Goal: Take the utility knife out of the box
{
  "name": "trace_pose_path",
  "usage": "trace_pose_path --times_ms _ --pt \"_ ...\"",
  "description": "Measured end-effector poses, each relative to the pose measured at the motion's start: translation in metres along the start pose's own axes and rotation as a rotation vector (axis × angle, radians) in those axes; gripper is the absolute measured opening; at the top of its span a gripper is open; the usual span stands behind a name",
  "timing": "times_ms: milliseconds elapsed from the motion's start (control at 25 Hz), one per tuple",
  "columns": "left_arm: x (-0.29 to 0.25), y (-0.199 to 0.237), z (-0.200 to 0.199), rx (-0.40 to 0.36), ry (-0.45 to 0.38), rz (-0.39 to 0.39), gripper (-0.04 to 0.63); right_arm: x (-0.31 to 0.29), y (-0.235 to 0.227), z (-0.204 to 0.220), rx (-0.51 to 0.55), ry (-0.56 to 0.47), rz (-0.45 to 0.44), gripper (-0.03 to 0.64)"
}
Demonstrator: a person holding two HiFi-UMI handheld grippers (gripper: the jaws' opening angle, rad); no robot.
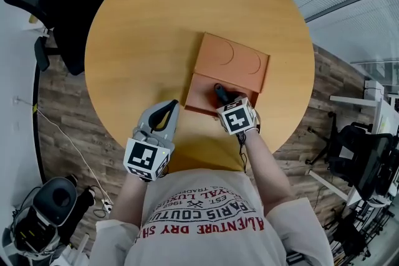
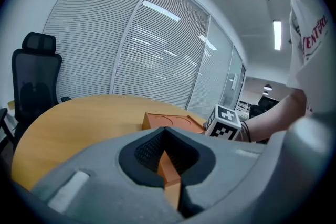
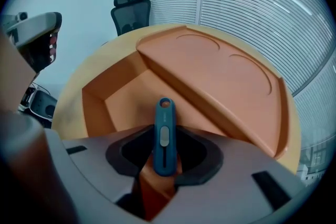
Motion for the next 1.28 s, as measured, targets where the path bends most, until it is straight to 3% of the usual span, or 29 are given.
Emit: trace_pose_path --times_ms 400,720,1040,1280 --pt "0.013 -0.007 -0.009 -0.027 -0.008 0.001 -0.005 0.006 0.003 0.005 -0.012 -0.051 -0.005 0.133" --pt "0.032 -0.029 -0.018 -0.016 -0.043 0.022 -0.005 0.058 0.013 0.004 -0.03 -0.196 -0.028 0.133" --pt "0.055 -0.045 -0.037 -0.072 -0.101 0.044 -0.005 0.126 0.03 -0.004 -0.025 -0.376 -0.007 0.133" --pt "0.076 -0.067 -0.058 -0.136 -0.152 0.072 -0.005 0.195 0.046 0.005 -0.034 -0.604 0.047 0.133"
Point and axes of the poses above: the fingertips, and each gripper's own axes: x backward along the fingers, y to its left, z out of its underside, the point moved 2 cm from there along x, backward along the fingers, and after that the axes turned 10 degrees about -x, right-handed, at the moved point
